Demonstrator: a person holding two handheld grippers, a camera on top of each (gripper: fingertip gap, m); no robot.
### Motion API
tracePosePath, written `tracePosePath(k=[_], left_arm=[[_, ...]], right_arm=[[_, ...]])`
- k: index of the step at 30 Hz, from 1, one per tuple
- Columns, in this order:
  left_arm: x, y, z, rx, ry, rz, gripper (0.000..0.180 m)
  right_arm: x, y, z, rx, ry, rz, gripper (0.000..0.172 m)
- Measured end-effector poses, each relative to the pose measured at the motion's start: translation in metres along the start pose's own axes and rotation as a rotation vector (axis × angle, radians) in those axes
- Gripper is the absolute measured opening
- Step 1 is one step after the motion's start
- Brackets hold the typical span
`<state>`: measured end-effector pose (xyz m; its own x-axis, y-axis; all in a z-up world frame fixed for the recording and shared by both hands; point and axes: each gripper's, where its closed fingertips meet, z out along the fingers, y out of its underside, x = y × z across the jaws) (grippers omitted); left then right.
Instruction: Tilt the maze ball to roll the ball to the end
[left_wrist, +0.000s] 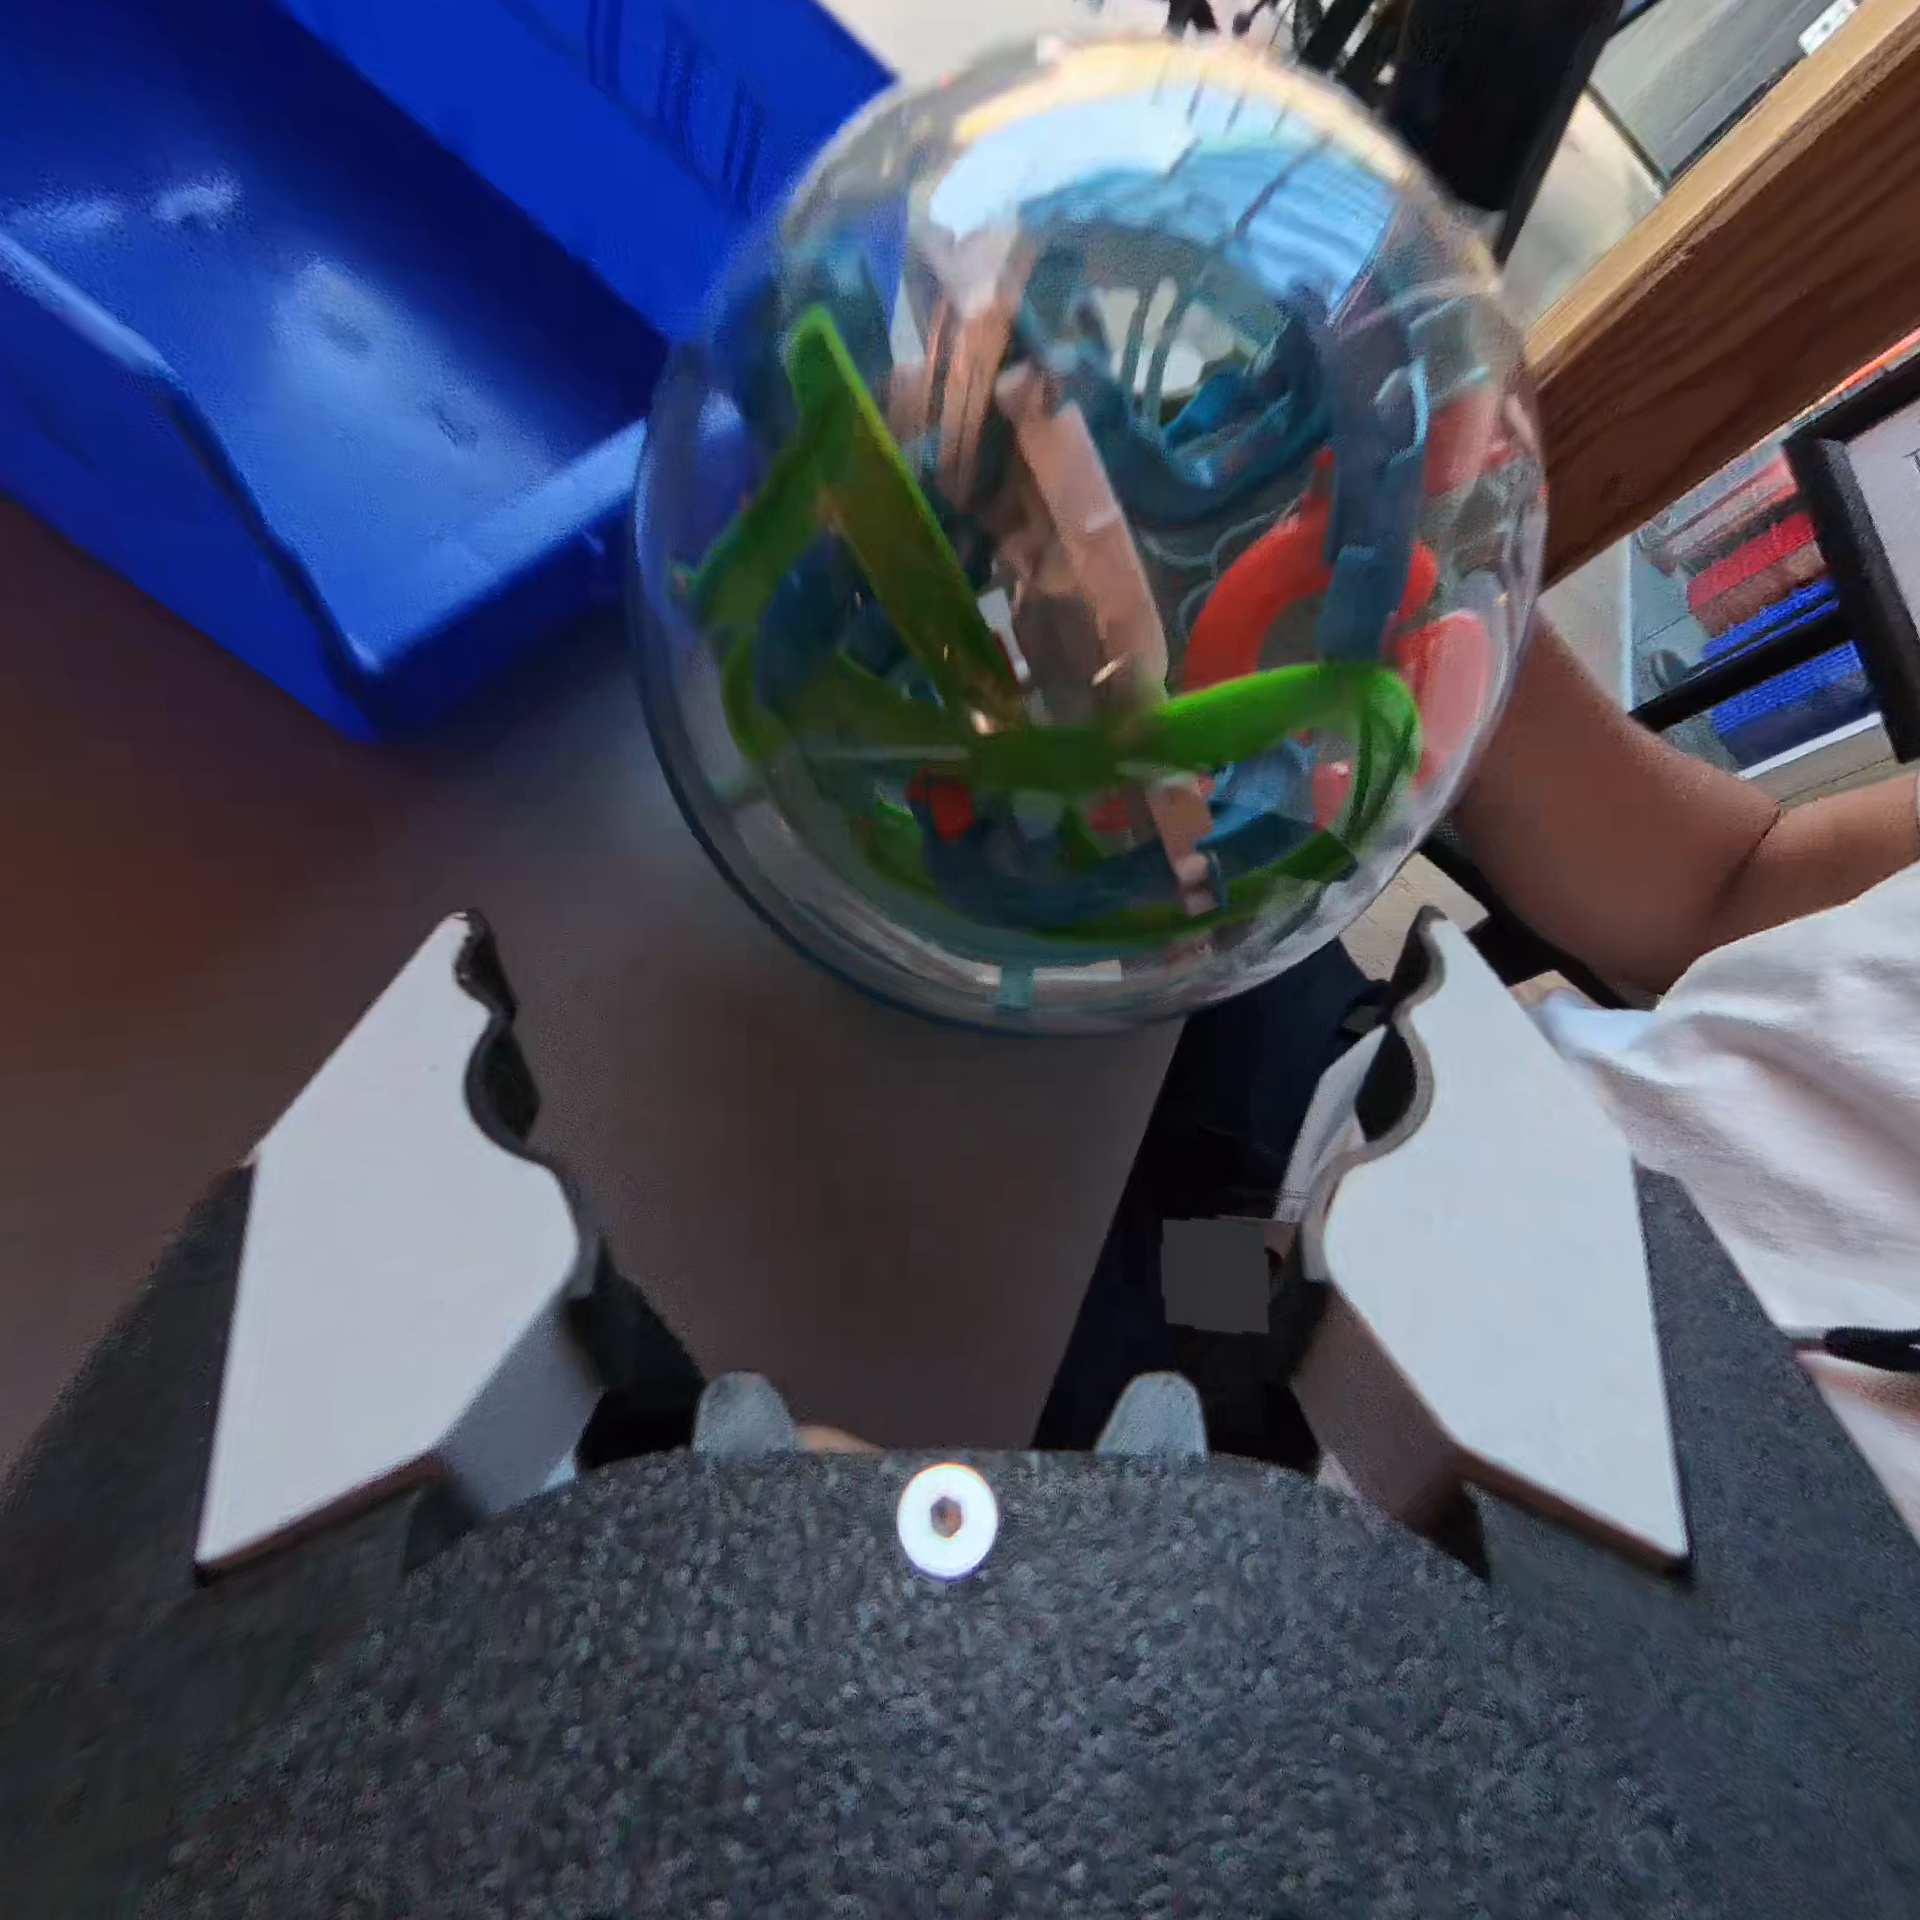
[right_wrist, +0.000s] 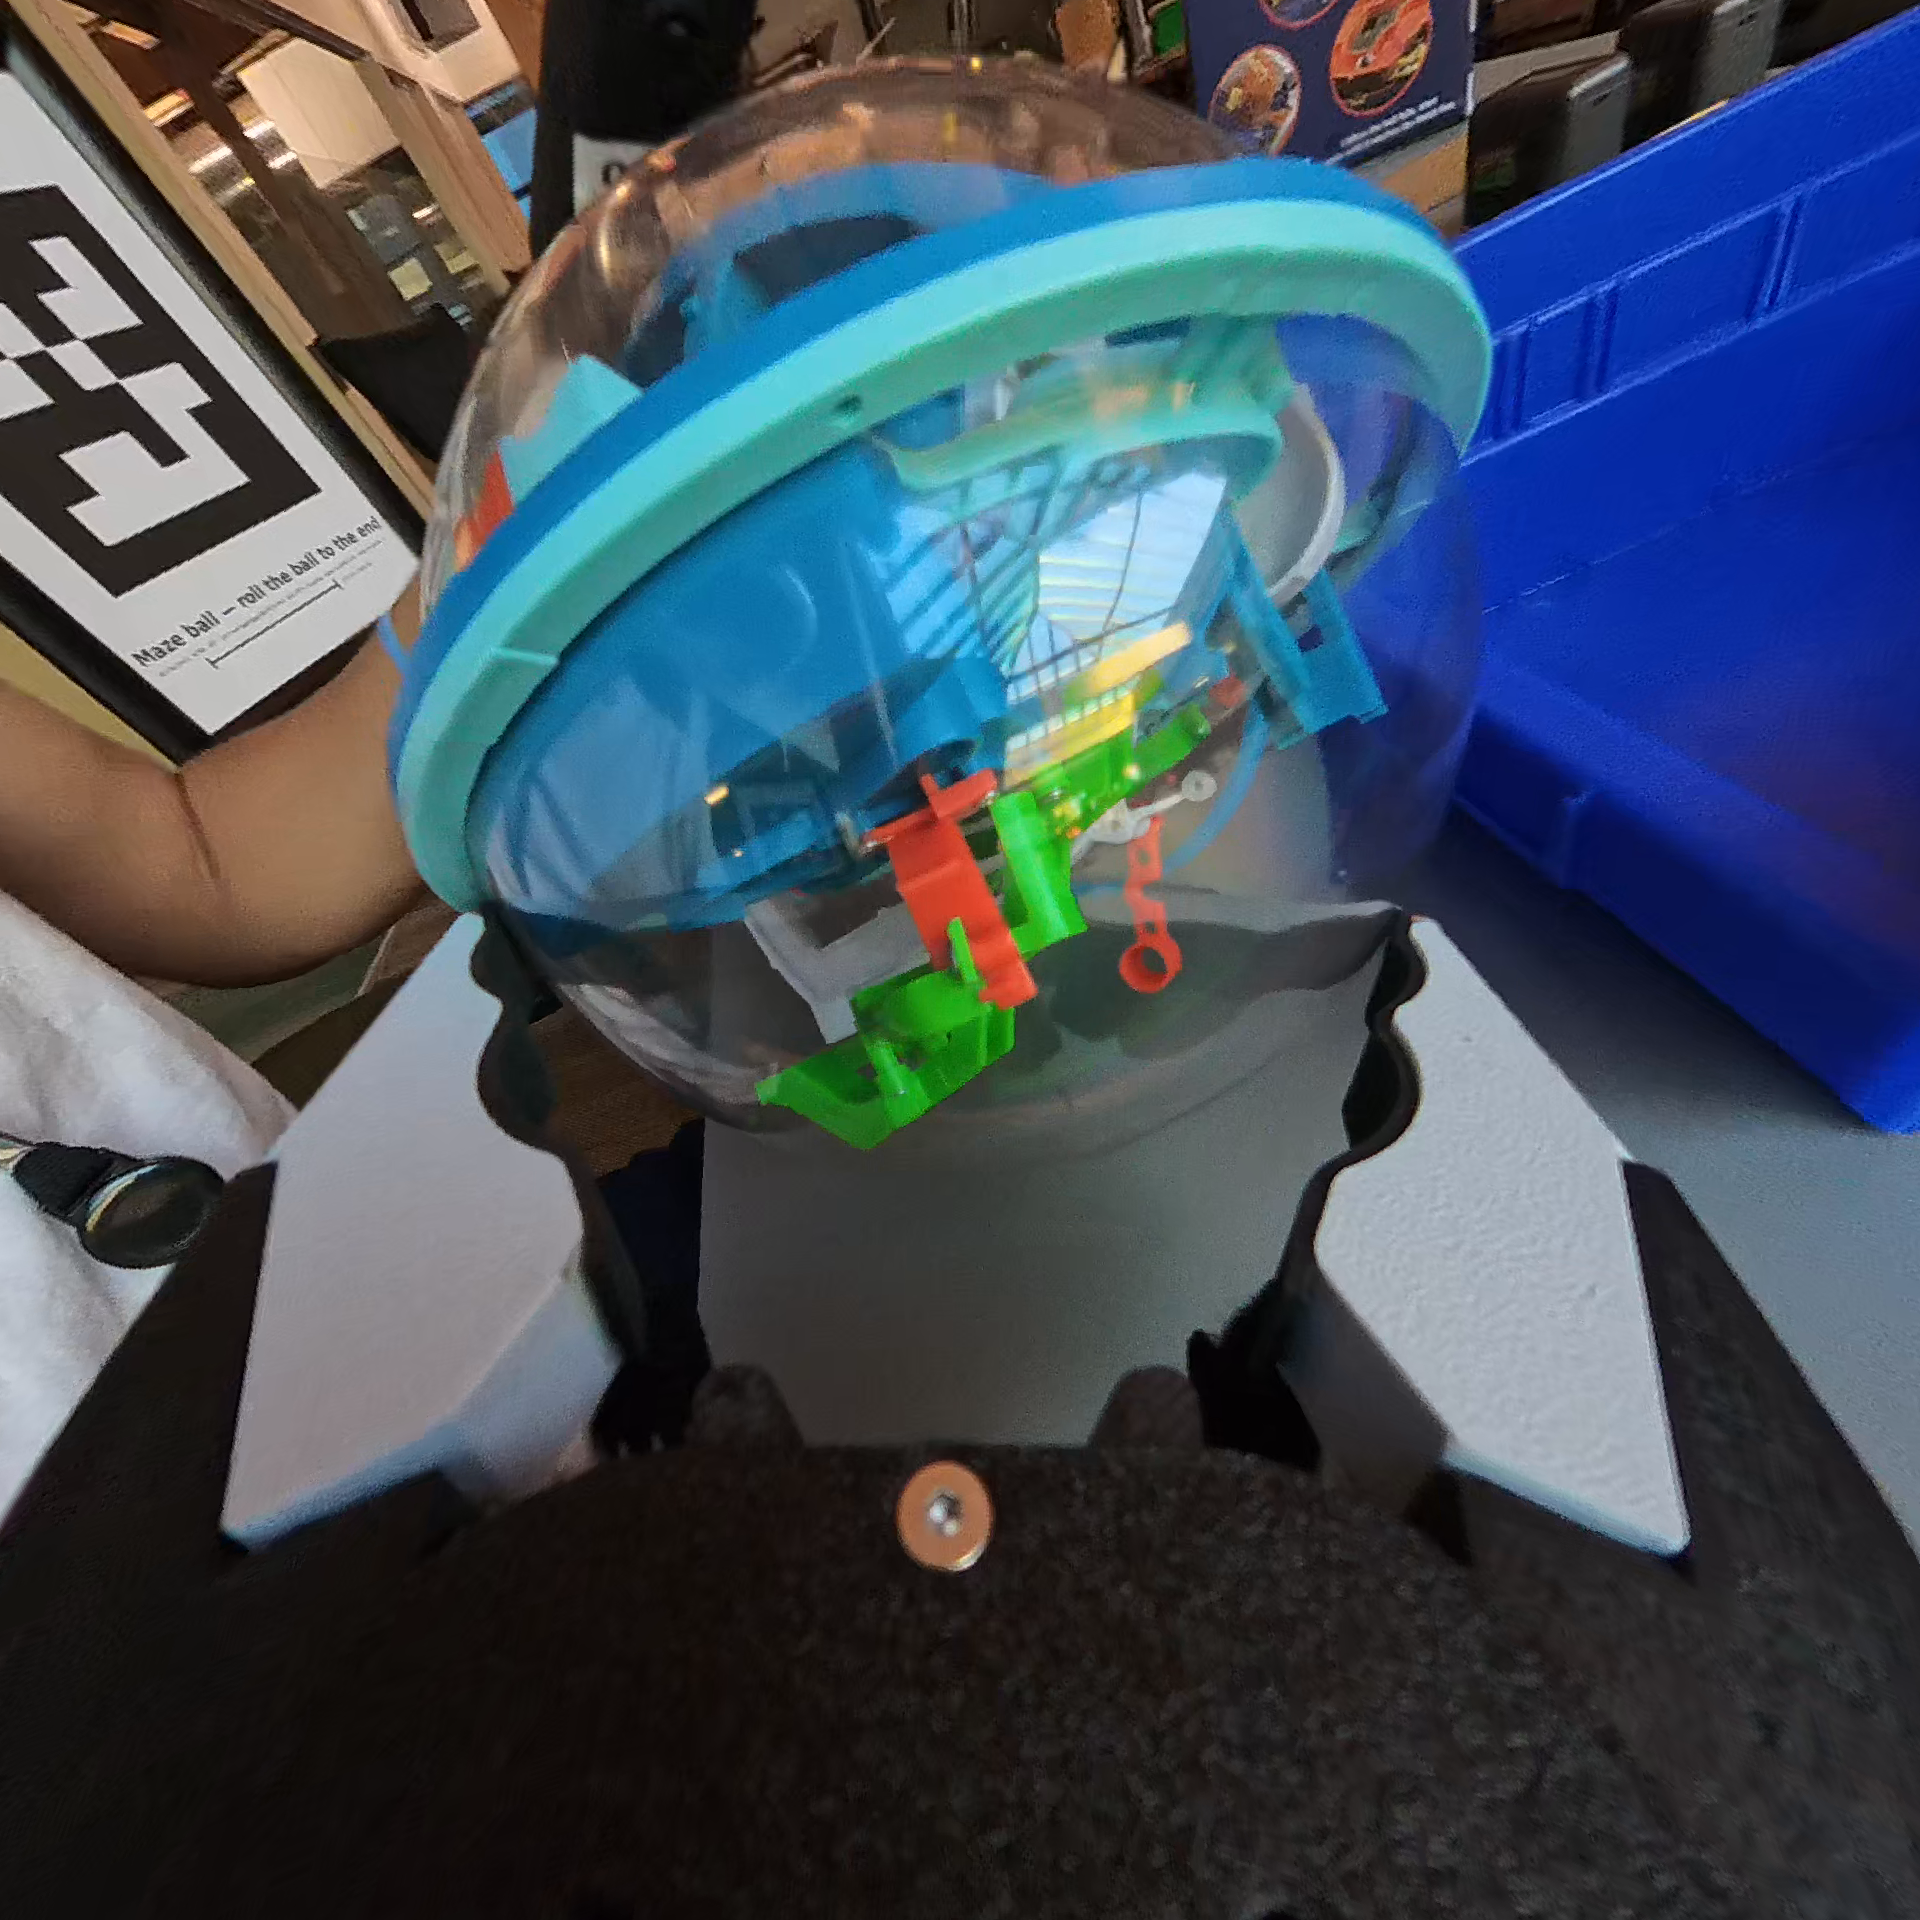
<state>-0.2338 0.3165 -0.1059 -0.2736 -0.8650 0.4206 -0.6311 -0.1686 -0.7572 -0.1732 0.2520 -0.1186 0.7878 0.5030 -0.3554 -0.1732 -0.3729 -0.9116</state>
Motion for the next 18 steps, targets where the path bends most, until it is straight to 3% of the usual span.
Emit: tracePosePath(k=[3, 8, 13, 18], left_arm=[[0.010, -0.024, -0.003, 0.003, 0.098, 0.122, 0.158], [0.016, -0.006, 0.022, -0.151, 0.177, 0.236, 0.160], [0.018, -0.002, 0.022, -0.107, 0.233, 0.244, 0.158], [0.022, -0.001, 0.022, -0.053, 0.254, 0.319, 0.157]], right_arm=[[0.001, -0.003, 0.002, -0.002, -0.048, -0.010, 0.153], [-0.007, -0.013, 0.006, 0.017, -0.111, -0.055, 0.150], [-0.007, -0.009, 0.003, 0.038, -0.149, 0.009, 0.147], [-0.013, -0.007, 0.009, 0.020, -0.130, -0.060, 0.153]])
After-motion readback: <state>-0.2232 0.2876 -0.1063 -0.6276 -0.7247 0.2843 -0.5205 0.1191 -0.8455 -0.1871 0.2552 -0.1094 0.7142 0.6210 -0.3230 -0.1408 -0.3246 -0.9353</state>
